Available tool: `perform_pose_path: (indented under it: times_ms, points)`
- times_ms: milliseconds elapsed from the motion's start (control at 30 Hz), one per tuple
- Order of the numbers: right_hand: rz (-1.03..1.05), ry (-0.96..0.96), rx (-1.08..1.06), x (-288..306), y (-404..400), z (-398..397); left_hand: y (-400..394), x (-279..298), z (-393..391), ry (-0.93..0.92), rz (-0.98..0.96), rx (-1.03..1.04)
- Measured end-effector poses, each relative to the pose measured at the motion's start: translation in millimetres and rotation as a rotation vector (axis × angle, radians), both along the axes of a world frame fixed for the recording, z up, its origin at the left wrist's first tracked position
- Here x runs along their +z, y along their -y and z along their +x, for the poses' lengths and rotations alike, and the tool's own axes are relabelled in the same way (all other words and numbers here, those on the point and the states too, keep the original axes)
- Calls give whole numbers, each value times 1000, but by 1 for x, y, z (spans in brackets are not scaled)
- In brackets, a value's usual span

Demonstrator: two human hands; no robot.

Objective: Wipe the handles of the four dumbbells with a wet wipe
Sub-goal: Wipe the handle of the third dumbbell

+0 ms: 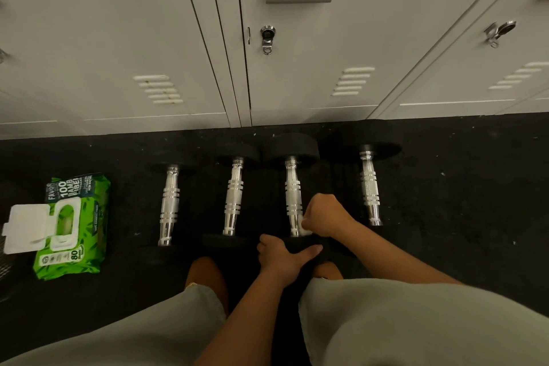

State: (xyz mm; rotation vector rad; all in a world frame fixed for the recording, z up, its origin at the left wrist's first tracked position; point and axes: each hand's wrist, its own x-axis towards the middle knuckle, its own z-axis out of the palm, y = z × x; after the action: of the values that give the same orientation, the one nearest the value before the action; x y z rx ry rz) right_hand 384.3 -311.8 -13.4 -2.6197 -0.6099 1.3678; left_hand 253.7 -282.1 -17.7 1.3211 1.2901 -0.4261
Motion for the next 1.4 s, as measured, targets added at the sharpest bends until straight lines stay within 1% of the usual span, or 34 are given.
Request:
perform_pose_path:
  times_ms: [100,233,400,500,567,667,867,1033,1200,1400]
  points:
    - [12,27,-58,-3,0,4,0,0,1,-1,-3,2]
    - [-9,-18,-12,-3,0,1,-1,0,0,0,-7,2]
    - [23,14,-90,-8,1,7,-1,1,0,-4,-1,-7]
    - [31,-6,-58,-8,3,7,-1,0,0,-1,0,-3]
    - [84,27,-87,-6,0,11,-1,0,0,-5,-11,7]
    - [201,132,-141,-2,-15,22,-1,1,0,1,-16,11]
    - [189,142,-38,-2,-7,14,-1,1,-1,3,-24,11]
    - [325,270,-69,1,-33,32,-1,-1,-1,6,-25,2]
    - [320,252,-26,-2,-25,25,-1,0,-1,13,-21,13]
    - [389,271,-101,-9,-29,26,-1,1,-1,-1,-25,4]
